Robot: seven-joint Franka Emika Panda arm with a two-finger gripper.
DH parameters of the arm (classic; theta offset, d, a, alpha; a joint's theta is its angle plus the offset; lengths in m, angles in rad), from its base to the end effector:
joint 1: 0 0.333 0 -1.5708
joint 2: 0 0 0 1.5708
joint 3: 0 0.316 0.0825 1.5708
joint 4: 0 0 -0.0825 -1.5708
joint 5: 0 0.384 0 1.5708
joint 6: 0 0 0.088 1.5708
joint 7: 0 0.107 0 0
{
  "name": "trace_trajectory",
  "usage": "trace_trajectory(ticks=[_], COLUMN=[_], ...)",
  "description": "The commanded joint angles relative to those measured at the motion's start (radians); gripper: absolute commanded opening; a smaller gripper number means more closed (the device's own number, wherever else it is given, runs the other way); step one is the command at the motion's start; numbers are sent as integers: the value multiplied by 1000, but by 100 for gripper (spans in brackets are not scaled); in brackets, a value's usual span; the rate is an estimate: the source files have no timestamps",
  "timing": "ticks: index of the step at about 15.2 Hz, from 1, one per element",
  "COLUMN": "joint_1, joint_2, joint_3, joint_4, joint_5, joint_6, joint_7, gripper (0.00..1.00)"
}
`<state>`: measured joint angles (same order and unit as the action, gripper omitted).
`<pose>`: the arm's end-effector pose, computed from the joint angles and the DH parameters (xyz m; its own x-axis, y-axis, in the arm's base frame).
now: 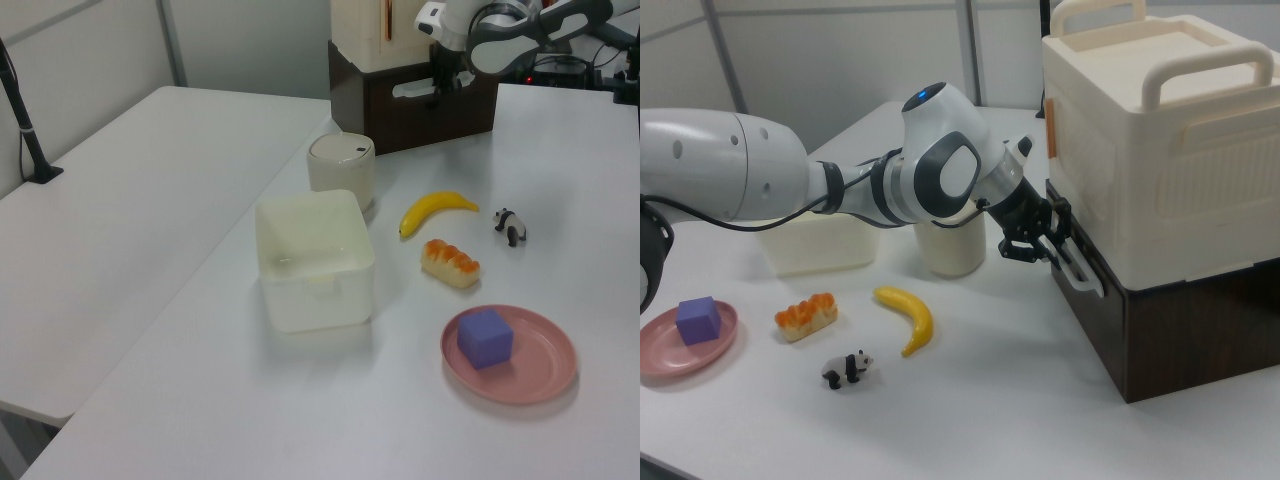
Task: Slide open the drawer
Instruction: 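Lower the gripper and hook it onto the drawer's white handle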
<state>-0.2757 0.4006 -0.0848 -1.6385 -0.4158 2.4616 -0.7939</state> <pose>0.6608 -0.2401 0.4313 0.7602 0.6485 -0.0392 0.5706 -0.6377 0.5174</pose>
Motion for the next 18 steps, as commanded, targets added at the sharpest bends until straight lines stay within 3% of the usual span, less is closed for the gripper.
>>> trace_trajectory(ticks=[1,18], joint_1=[7,65], joint_2=[1,-129], joint_3=[-6,-6], joint_4=[5,-164], joint_5=[-9,-14], joint_6=[13,5], joint_7=[77,202], gripper=[0,0])
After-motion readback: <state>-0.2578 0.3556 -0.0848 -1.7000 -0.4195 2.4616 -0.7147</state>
